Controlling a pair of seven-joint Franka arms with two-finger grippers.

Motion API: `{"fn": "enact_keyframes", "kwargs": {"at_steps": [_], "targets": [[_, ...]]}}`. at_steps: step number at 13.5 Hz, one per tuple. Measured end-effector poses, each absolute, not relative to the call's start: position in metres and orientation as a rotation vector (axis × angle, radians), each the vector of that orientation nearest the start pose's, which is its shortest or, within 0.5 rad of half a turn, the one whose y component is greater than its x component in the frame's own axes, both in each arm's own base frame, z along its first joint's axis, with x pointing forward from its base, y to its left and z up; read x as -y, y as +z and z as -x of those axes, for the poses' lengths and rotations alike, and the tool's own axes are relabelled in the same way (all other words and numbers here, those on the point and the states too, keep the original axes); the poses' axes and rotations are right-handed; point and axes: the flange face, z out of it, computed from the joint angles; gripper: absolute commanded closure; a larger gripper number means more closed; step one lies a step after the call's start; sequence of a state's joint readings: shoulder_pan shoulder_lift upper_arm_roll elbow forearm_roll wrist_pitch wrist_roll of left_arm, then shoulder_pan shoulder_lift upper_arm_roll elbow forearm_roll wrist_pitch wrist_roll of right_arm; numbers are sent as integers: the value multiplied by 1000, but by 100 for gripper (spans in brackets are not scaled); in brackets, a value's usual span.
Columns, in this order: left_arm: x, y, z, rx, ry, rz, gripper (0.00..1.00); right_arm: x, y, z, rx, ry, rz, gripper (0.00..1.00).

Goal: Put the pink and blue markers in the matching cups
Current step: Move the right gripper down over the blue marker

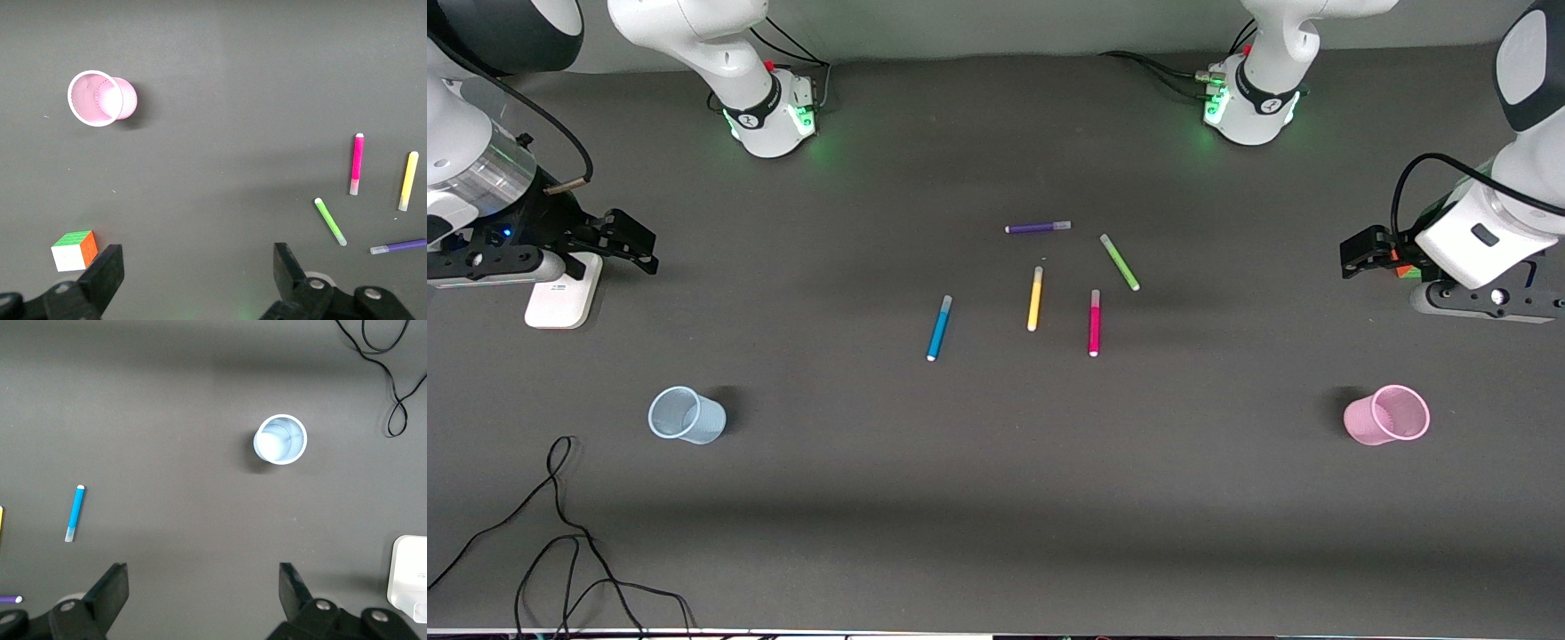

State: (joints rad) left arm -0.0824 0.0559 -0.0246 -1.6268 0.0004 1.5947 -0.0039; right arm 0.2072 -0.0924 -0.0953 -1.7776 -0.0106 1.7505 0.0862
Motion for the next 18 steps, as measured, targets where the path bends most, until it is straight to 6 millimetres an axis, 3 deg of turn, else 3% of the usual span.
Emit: {"fn": "enact_keyframes", "kwargs": {"at_steps": [6, 9, 11, 13, 16, 18], "targets": [[60, 568, -566, -162, 142, 3130, 0, -57, 584, -539, 42, -76, 3138, 0], [60, 568, -565, -162, 148, 3130, 0, -72, 548, -553, 60, 30, 3129, 0], [60, 568, -565, -162, 152, 3129, 0, -95, 517, -567, 76, 109, 3102, 0], [60, 568, -565, -162, 154, 3129, 0, -125, 497, -585, 53, 139, 3102, 0], [60, 567, -564, -162, 168, 3128, 0, -181, 465, -598, -13, 205, 3113, 0], [60, 566, -563, -162, 183, 3126, 0, -222, 433, -600, -46, 295, 3070, 0]]}}
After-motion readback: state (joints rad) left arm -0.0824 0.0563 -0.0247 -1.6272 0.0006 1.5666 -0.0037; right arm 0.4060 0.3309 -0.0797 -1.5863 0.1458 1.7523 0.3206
